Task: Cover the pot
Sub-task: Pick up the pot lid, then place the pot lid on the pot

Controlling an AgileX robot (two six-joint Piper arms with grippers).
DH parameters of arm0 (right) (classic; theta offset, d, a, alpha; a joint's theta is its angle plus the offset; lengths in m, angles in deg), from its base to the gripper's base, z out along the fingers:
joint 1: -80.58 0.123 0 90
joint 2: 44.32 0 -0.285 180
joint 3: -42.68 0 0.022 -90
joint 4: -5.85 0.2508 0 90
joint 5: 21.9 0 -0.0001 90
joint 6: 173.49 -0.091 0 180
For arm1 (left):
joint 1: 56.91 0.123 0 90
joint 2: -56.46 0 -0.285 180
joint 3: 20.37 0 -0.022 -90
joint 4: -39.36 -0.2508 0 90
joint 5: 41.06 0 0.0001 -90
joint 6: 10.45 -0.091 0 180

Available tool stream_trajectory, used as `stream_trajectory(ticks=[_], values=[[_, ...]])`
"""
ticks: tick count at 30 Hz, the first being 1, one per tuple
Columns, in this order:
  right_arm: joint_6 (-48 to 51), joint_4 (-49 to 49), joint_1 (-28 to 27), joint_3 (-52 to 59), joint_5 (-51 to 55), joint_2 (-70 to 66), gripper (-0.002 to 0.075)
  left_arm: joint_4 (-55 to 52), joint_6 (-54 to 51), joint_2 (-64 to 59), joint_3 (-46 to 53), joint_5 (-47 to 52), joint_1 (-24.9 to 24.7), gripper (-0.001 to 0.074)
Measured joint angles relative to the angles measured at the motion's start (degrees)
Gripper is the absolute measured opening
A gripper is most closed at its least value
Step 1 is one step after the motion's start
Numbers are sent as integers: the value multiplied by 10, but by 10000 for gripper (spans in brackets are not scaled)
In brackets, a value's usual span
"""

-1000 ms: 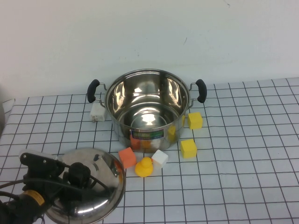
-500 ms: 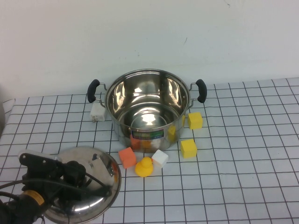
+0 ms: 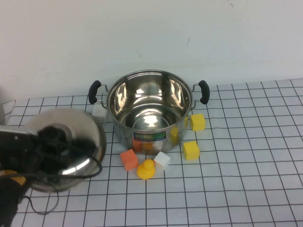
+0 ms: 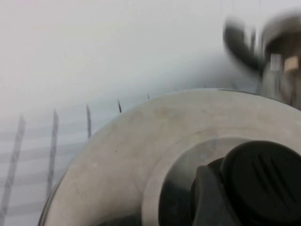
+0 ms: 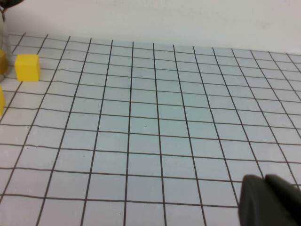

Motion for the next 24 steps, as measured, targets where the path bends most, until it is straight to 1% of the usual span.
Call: stream_trajectory(ticks=[6,9,11,13,15,18,20,21,24], values=[[0,0,0,0,0,0,9,32,-4,95,-8,7,0,333],[0,0,0,0,0,0,9,19,-9,140,-38,72,1,333],[0,0,0,0,0,0,9,-22,5,159,-70,128,1,333],[0,0,0,0,0,0,9,-94,59,168,-116,183,1,333],[0,0,0,0,0,0,9,-190,164,169,-170,232,1,333],[0,0,0,0,0,0,9,-316,349,150,-245,251,1,333],[0,0,0,0,0,0,9,-389,429,128,-290,237,1,333],[0,0,0,0,0,0,9,-416,457,113,-312,230,-1,333],[0,0,0,0,0,0,9,-454,492,70,-368,238,-21,333]])
